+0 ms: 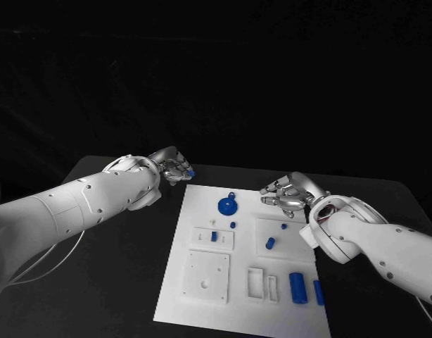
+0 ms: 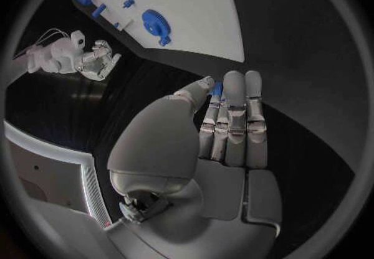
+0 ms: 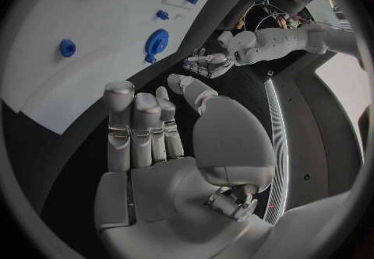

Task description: Assemble the parts on the task board

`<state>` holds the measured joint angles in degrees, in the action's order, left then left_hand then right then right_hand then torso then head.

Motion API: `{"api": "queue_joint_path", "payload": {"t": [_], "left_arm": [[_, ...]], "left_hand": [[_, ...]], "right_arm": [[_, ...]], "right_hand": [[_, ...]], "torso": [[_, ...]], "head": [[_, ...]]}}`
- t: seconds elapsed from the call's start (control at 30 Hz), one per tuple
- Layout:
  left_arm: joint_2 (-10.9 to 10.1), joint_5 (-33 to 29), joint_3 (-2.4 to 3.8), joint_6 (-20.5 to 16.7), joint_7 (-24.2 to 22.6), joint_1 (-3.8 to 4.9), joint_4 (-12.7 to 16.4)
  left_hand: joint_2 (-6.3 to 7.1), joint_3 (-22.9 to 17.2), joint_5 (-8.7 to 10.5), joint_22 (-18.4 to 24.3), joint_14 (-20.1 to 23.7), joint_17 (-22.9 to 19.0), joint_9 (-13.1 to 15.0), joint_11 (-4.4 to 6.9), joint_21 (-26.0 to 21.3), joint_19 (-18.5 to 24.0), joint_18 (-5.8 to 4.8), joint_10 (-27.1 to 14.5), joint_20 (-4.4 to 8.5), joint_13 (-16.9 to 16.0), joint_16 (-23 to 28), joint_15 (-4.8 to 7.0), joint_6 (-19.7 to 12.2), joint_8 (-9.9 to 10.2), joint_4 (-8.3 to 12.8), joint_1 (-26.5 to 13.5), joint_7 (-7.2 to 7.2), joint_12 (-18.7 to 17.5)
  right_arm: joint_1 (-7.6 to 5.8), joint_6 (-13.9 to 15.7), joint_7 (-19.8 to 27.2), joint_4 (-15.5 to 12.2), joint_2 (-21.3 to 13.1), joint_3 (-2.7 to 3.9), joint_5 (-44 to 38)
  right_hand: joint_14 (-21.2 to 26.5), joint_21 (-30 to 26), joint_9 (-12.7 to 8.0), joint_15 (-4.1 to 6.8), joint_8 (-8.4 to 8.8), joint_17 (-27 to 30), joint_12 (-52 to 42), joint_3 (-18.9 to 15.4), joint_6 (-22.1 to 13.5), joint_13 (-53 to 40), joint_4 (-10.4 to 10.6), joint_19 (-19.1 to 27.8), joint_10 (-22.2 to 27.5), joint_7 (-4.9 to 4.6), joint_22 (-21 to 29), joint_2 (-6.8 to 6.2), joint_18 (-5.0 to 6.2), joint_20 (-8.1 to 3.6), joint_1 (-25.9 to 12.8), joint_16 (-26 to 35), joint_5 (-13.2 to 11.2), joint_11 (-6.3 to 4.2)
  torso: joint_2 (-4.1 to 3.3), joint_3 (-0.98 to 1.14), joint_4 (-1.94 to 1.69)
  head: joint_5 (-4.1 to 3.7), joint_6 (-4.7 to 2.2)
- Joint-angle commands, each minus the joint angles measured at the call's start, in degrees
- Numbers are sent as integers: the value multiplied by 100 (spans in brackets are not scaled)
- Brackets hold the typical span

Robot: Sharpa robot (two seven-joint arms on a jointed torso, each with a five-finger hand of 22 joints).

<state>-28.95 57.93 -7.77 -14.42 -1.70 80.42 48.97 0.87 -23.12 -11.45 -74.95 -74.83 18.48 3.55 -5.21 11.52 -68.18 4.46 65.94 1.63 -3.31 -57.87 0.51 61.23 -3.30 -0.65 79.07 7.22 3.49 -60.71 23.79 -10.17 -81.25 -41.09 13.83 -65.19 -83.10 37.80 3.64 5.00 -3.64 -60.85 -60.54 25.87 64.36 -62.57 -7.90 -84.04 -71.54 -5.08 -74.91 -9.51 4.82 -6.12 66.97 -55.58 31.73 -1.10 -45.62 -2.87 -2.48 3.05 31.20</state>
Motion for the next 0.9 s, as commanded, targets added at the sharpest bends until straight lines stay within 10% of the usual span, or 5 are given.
{"api": "queue_joint_path", "payload": {"t": [0.03, 0.5, 0.9], "left_arm": [[-170, -824, 20, -105, -113, 21, 371], [-1064, -2508, 22, 208, -469, -9, 2134], [-1403, -3398, -10, 484, -791, -134, 3052]], "left_hand": [[20, 25, -15, -116, -43, 8, 5, 7, -27, -46, 97, -29, 2, 5, -2, 9, 39, -26, -22, 9, -6, -16], [10, 46, -13, -119, -34, -4, 6, 9, -62, -50, 95, -10, 3, 6, 35, 10, 51, -28, -1, 22, -8, -16], [-17, 70, -15, -117, -54, -8, 5, 14, -94, -71, 100, 6, 6, 5, 57, 13, 65, -26, 49, 14, -9, -16]], "right_arm": [[2, 86, 152, 24, 9, 1, 58], [2, -14, 357, 84, 48, 0, 1984], [2, -485, -6, -145, 31, -8, 3634]], "right_hand": [[11, -17, -5, -15, 10, 2, -25, -10, -22, 1, 23, -181, 35, -10, -435, 26, 50, 23, -49, 20, 29, 1], [15, -79, -6, -25, 10, 6, -51, -294, -46, -16, 80, -176, 39, -9, -424, 134, 50, 32, -44, 26, -100, 10], [15, -156, -5, -39, 11, -1, -92, -671, -19, -32, 180, -187, 39, 18, -410, 483, 51, 48, -16, 11, -1277, 21]], "torso": [[36, -2, -23], [131, -30, -81], [196, -38, -81]], "head": [[-10, 0], [-78, -14], [-198, 29]]}}
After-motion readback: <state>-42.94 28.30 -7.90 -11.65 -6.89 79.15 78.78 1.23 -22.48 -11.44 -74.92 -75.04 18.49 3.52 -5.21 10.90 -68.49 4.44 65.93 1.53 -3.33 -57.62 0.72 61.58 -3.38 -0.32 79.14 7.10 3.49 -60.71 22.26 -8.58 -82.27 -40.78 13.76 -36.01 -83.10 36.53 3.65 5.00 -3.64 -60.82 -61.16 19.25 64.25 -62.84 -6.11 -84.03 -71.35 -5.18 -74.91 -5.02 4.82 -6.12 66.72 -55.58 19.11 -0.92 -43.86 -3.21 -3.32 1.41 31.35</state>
